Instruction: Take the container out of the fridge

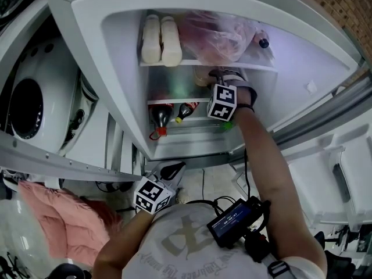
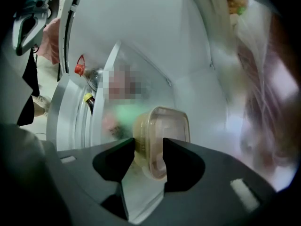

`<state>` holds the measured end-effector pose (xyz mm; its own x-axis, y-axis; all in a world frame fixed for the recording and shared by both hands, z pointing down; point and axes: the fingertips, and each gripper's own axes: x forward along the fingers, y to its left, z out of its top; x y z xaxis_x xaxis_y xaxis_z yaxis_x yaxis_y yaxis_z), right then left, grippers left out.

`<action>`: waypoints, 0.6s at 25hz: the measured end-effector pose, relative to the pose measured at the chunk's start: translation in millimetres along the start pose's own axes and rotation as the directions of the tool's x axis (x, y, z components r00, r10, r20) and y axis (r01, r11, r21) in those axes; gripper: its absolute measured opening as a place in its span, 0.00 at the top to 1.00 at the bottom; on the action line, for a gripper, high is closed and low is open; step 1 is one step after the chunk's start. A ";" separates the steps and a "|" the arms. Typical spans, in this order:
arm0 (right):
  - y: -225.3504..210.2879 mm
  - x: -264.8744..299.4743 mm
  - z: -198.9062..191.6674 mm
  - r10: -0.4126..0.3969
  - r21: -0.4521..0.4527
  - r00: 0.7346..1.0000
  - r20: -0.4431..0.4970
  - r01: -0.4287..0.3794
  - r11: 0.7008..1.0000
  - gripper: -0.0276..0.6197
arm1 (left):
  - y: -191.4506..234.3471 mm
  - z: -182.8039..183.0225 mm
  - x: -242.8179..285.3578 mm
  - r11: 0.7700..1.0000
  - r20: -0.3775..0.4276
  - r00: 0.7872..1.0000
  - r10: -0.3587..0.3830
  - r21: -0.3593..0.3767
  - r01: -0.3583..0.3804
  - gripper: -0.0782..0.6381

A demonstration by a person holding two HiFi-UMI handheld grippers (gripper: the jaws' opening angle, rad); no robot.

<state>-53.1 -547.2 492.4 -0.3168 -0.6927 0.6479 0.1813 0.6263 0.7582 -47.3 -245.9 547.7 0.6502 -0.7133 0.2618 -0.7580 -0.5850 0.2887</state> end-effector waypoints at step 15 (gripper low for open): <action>32.5 -57.5 22.4 -0.037 -0.004 0.999 0.026 0.037 0.999 0.65 | -20.4 -6.3 -24.2 0.999 -0.004 1.000 -0.029 0.036 0.029 0.89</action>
<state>-49.8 -479.1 478.2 -0.3477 -0.7058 0.6172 0.1729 0.5987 0.7821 -47.3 -214.3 541.3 0.6722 -0.6945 0.2566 -0.7400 -0.6192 0.2626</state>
